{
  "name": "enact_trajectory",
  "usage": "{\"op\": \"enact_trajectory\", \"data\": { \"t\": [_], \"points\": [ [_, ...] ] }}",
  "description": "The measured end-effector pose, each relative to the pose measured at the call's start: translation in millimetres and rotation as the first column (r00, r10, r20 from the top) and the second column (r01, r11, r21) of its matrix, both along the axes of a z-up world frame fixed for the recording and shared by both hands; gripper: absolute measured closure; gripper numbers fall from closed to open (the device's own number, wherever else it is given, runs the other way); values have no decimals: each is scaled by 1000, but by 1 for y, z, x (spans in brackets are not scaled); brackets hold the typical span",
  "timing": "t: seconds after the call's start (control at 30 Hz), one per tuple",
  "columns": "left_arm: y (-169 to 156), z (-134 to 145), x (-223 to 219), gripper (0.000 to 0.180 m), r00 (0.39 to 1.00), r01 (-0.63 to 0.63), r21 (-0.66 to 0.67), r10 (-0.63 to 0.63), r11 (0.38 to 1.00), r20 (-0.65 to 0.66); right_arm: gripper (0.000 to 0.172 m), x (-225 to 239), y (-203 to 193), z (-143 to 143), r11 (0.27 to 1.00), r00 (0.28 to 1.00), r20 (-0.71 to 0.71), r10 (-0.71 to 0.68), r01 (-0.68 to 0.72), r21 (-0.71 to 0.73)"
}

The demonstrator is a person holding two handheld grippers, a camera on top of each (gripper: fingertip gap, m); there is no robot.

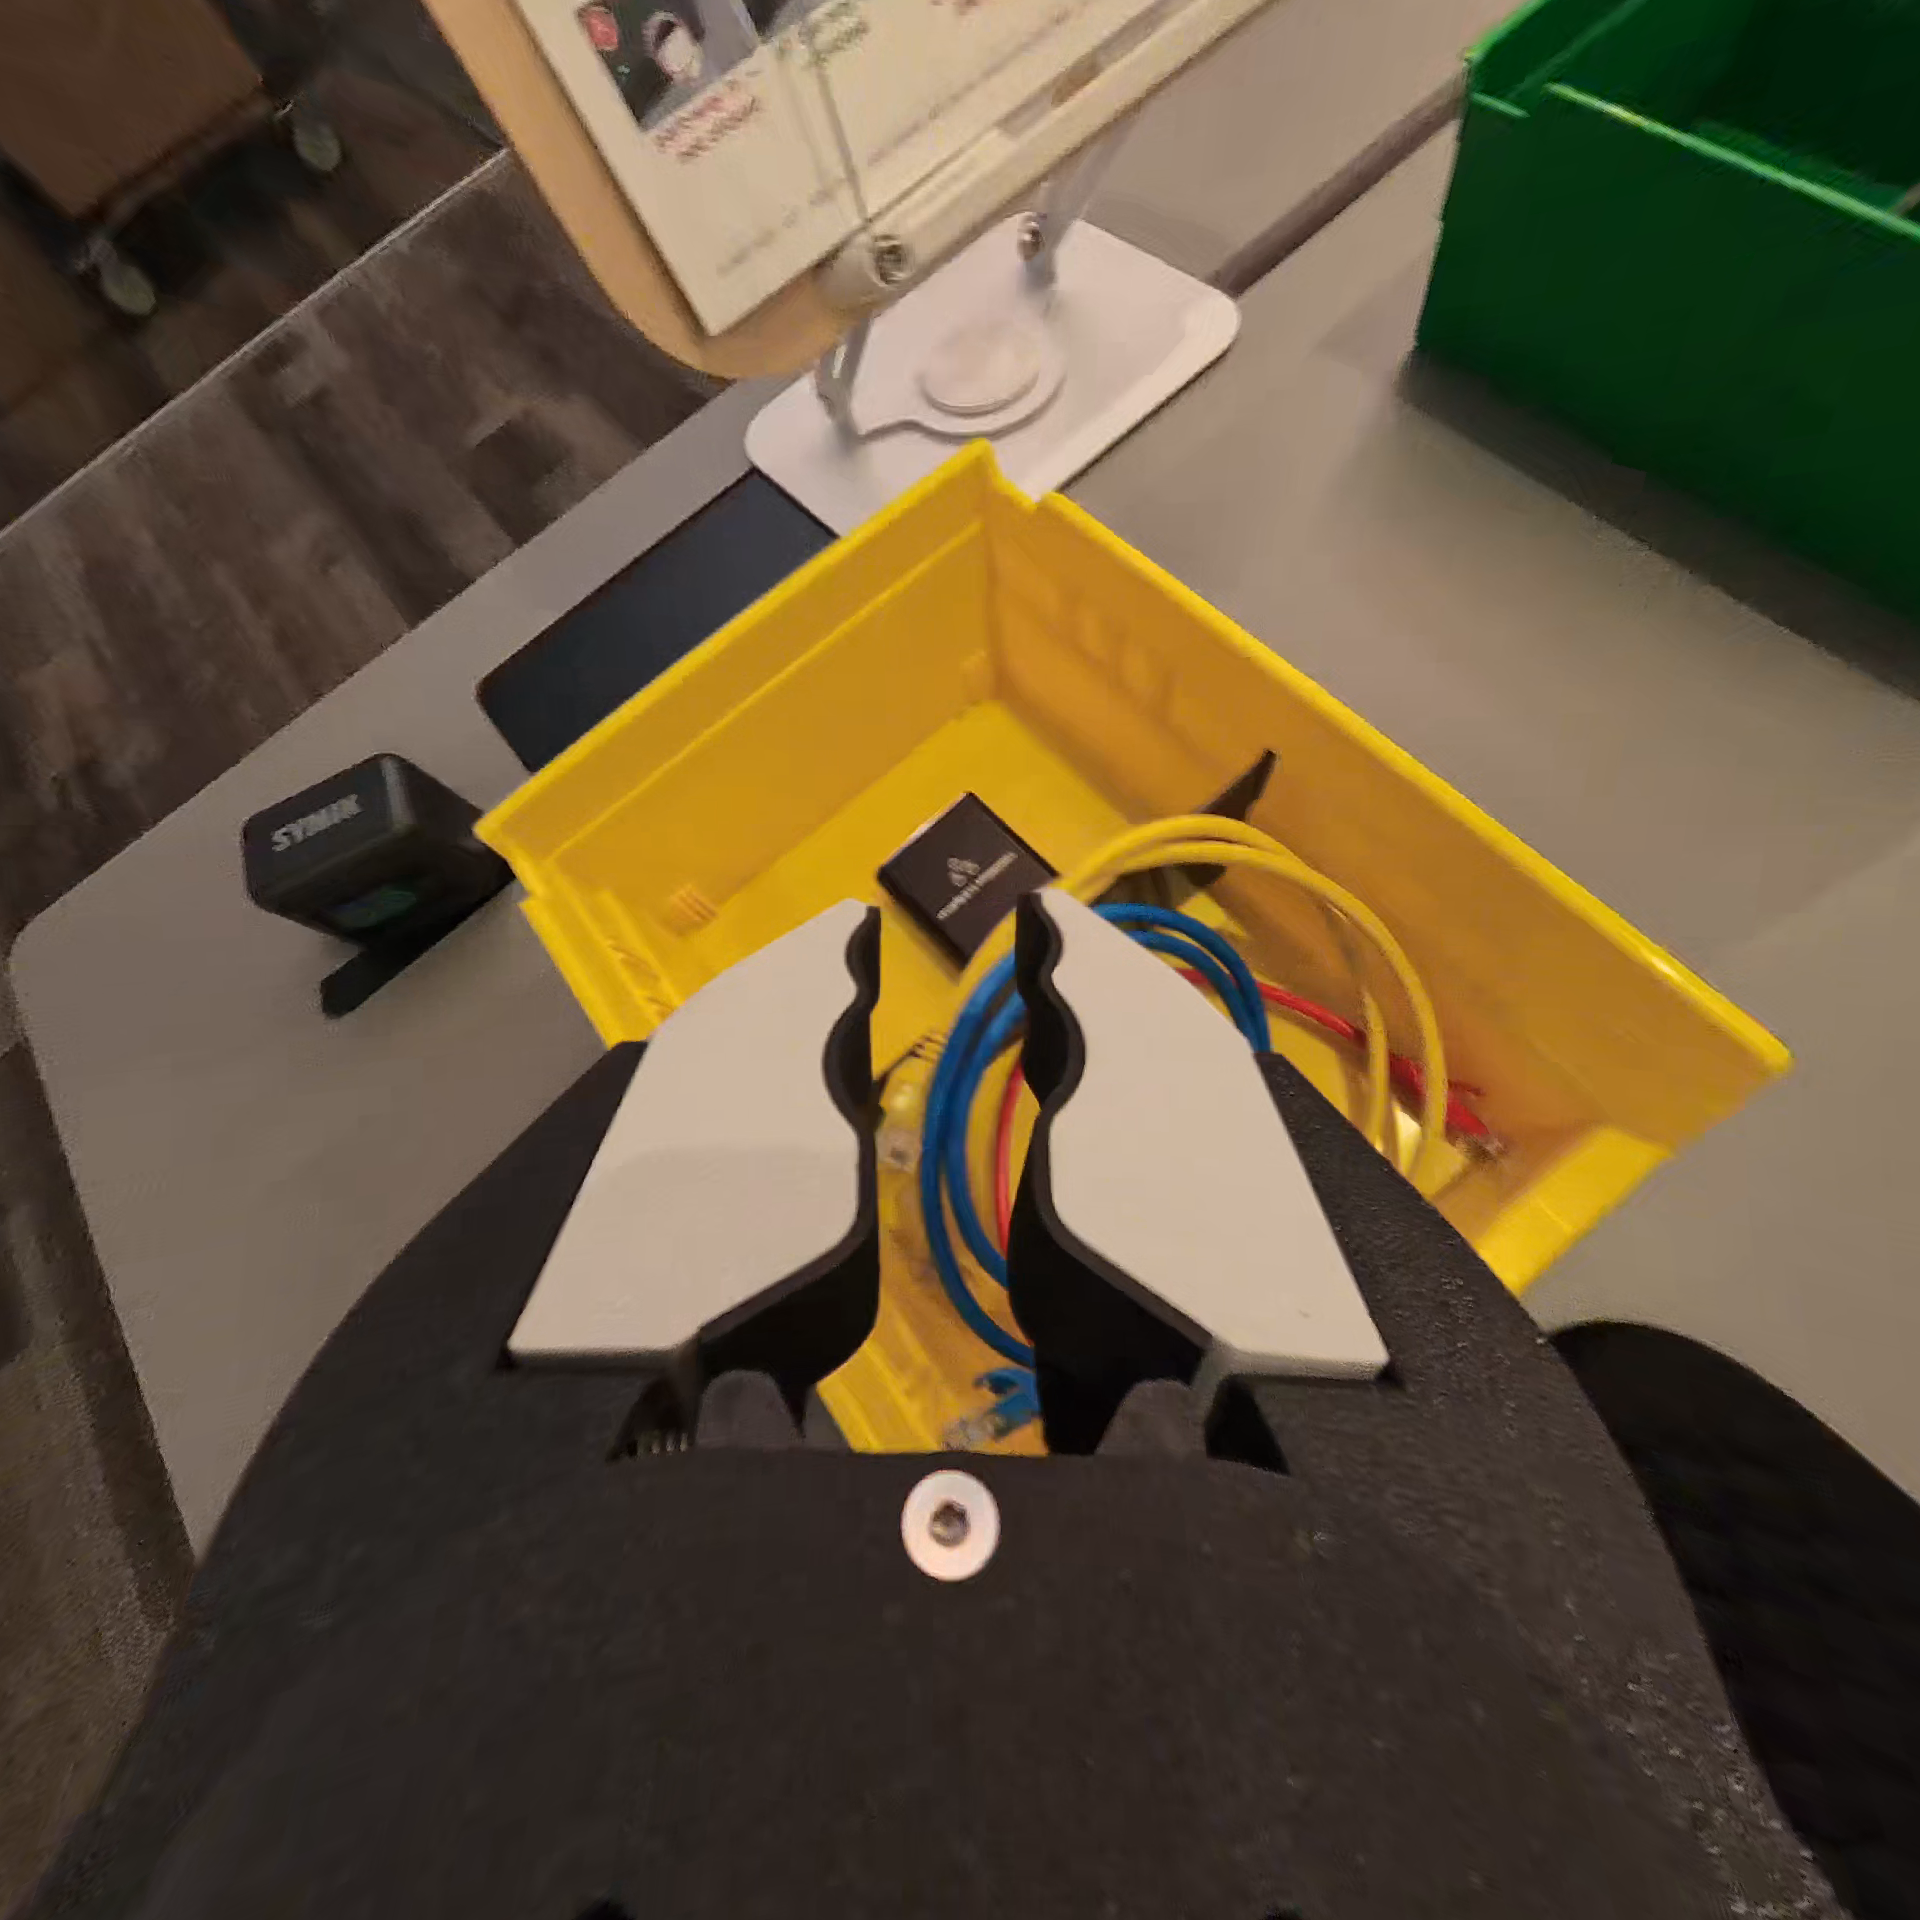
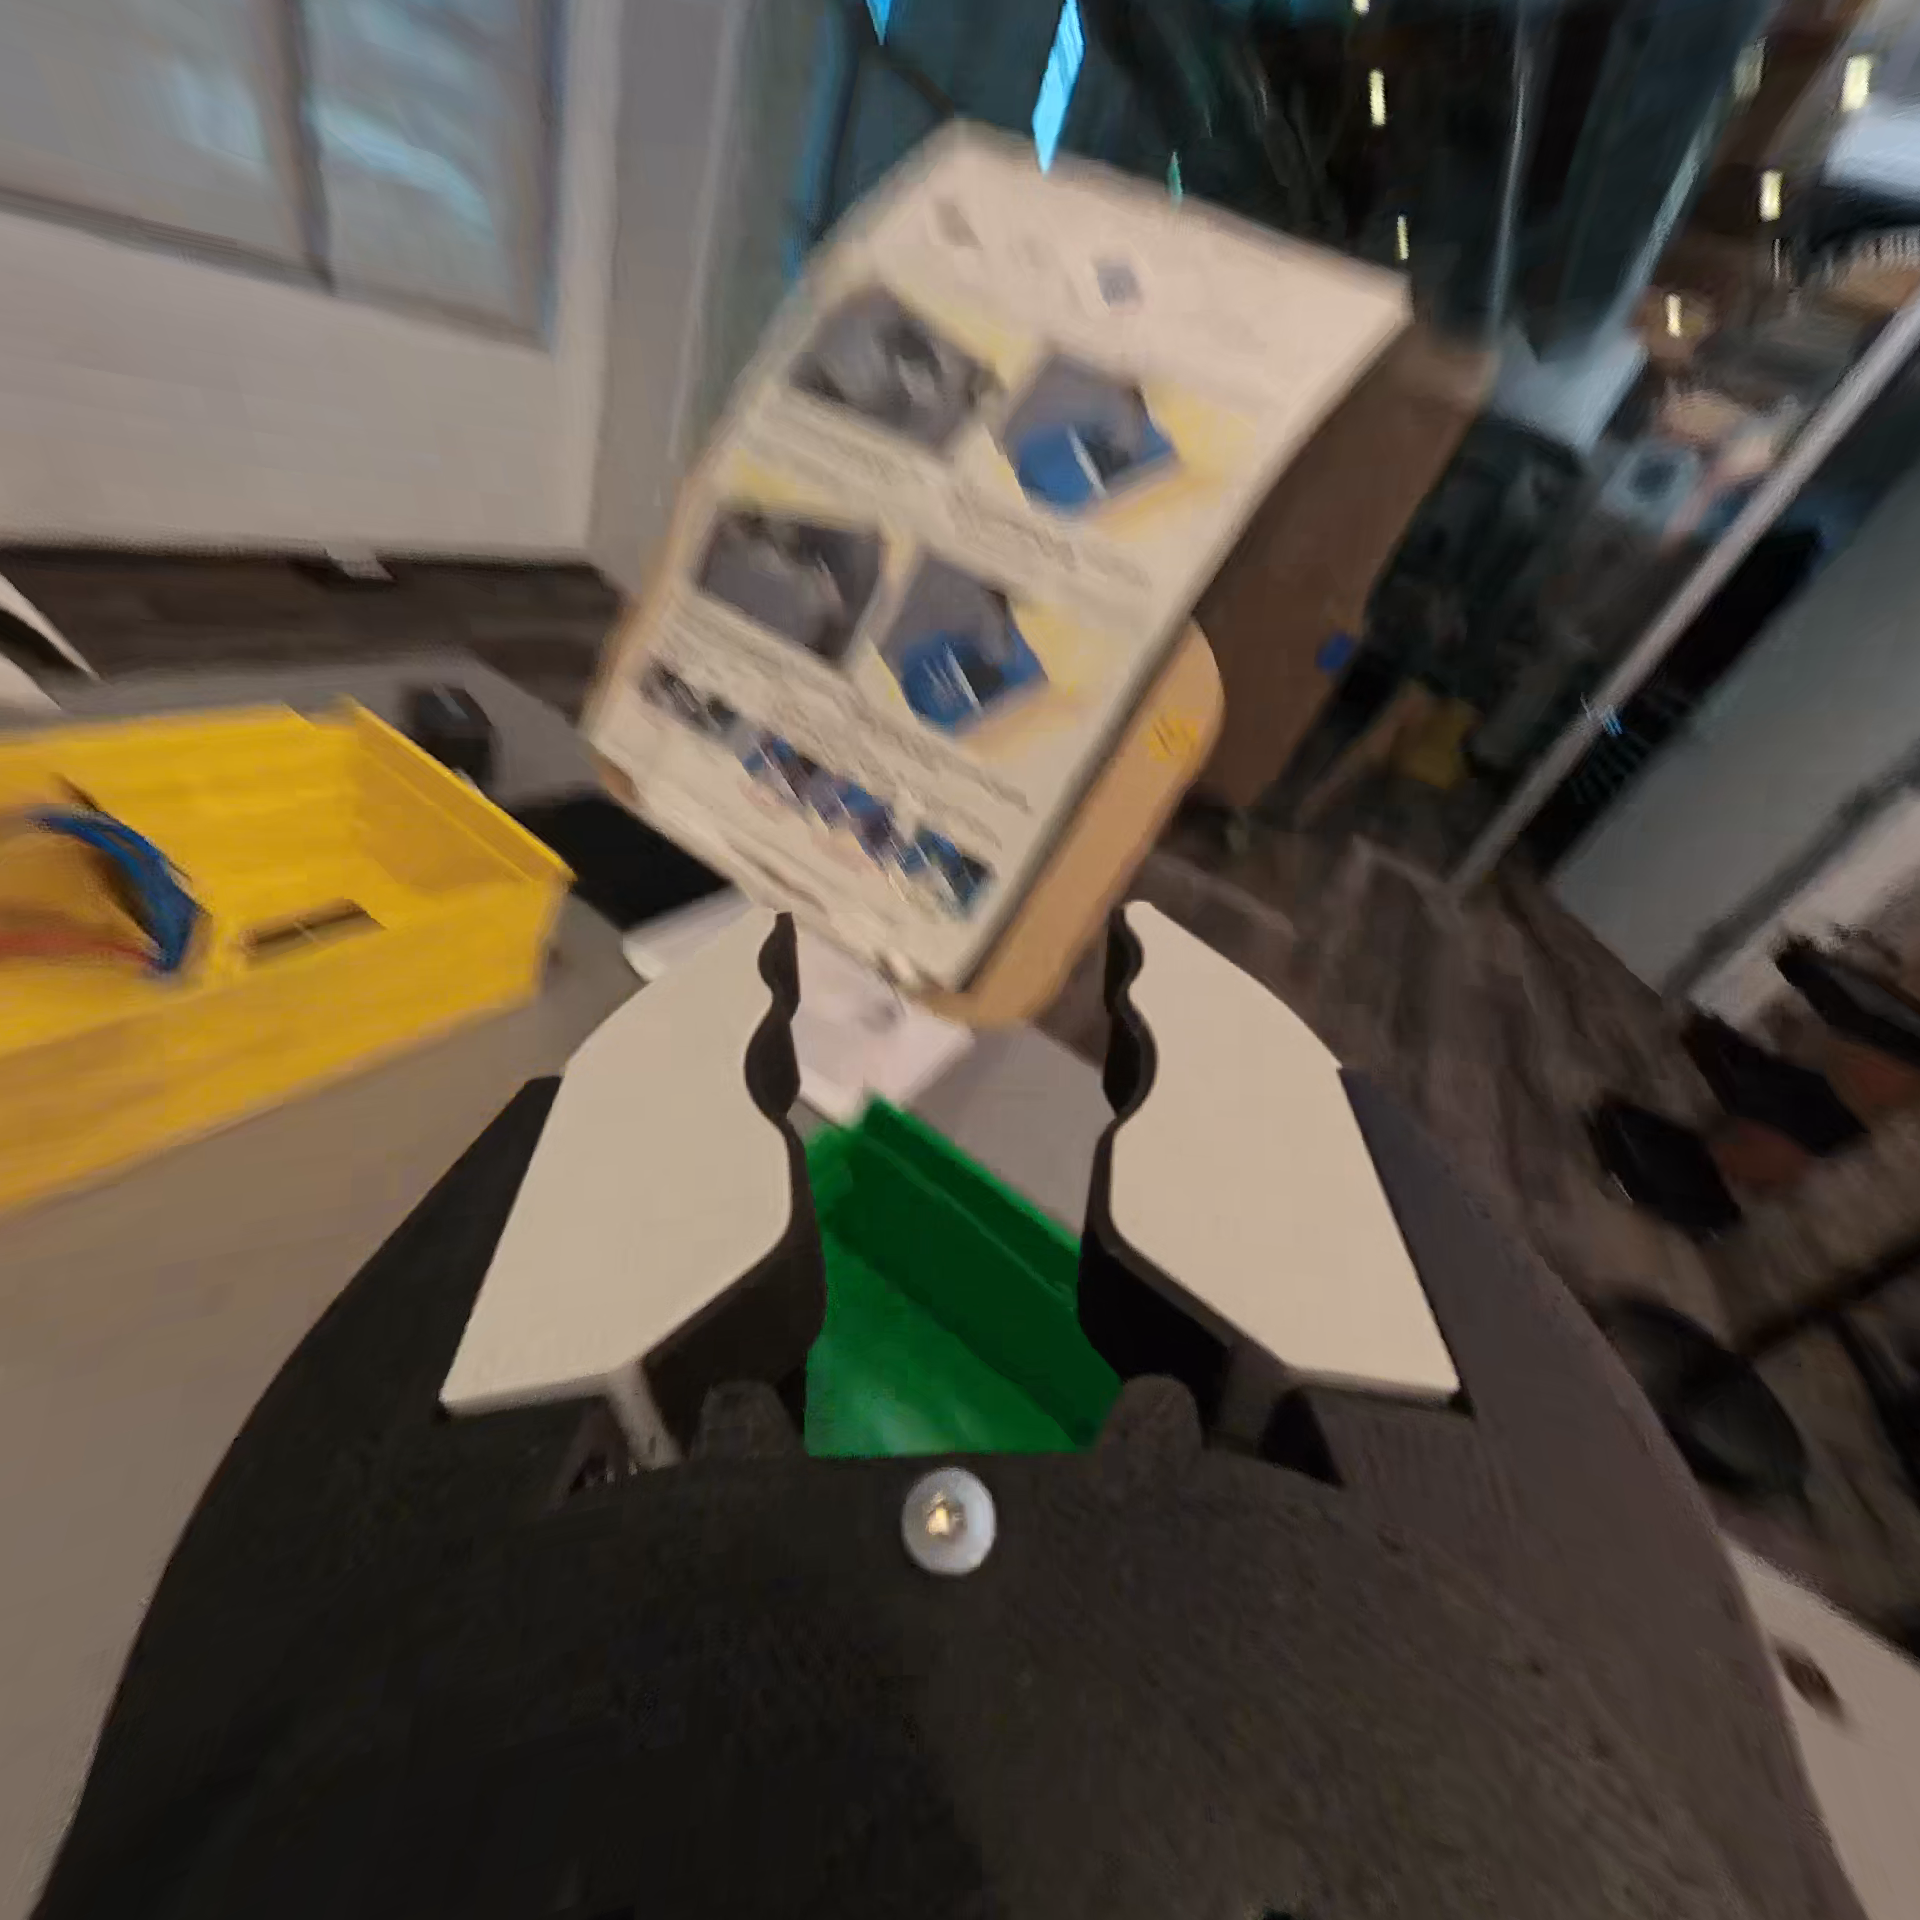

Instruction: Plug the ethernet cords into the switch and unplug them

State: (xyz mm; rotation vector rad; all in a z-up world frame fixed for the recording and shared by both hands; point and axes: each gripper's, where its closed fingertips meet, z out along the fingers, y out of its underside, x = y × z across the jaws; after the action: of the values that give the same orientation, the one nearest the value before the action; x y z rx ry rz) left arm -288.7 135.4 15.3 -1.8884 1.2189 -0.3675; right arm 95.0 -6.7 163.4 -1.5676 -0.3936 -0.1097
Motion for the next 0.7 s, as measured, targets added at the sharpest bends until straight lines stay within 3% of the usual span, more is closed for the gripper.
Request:
{"op": "enact_trajectory", "data": {
  "t": [0.1,0.17,0.23,0.27,0.33,0.37,0.43,0.47,0.53,0.6,0.7],
  "points": [
    [29,10,-7,147,997,-83,-41,83,996,-3,121,60,5,-61,970,992,33,-119,124,-208],
    [51,10,-25,147,982,-186,-74,183,980,-46,122,99,-1,-111,892,982,5,-191,176,-415],
    [66,0,-43,147,960,-271,-115,259,956,-111,134,119,-8,-157,840,978,-71,-195,130,-526],
    [68,-9,-49,146,949,-306,-166,285,938,-135,131,125,-6,-169,823,965,-149,-217,99,-560],
    [67,-25,-49,137,941,-337,-295,311,894,-134,124,115,-5,-178,799,905,-355,-233,-31,-601],
    [67,-30,-48,137,938,-348,-332,325,877,-123,120,118,-10,-186,763,899,-333,-283,1,-646],
    [73,-33,-49,134,927,-374,-322,357,870,-113,115,151,-22,-198,668,897,-101,-431,242,-704],
    [78,-32,-51,133,918,-397,-300,380,868,-114,116,161,-24,-199,644,879,-56,-473,301,-704],
    [85,-34,-49,132,910,-413,-324,400,851,-107,118,152,-19,-202,636,855,-196,-481,185,-749],
    [88,-38,-46,129,902,-427,-373,418,824,-111,119,146,-9,-211,602,781,-331,-529,71,-795],
    [89,-51,-39,130,892,-445,-408,432,797,-130,123,139,-8,-232,544,742,-321,-589,71,-836]
  ]
}}
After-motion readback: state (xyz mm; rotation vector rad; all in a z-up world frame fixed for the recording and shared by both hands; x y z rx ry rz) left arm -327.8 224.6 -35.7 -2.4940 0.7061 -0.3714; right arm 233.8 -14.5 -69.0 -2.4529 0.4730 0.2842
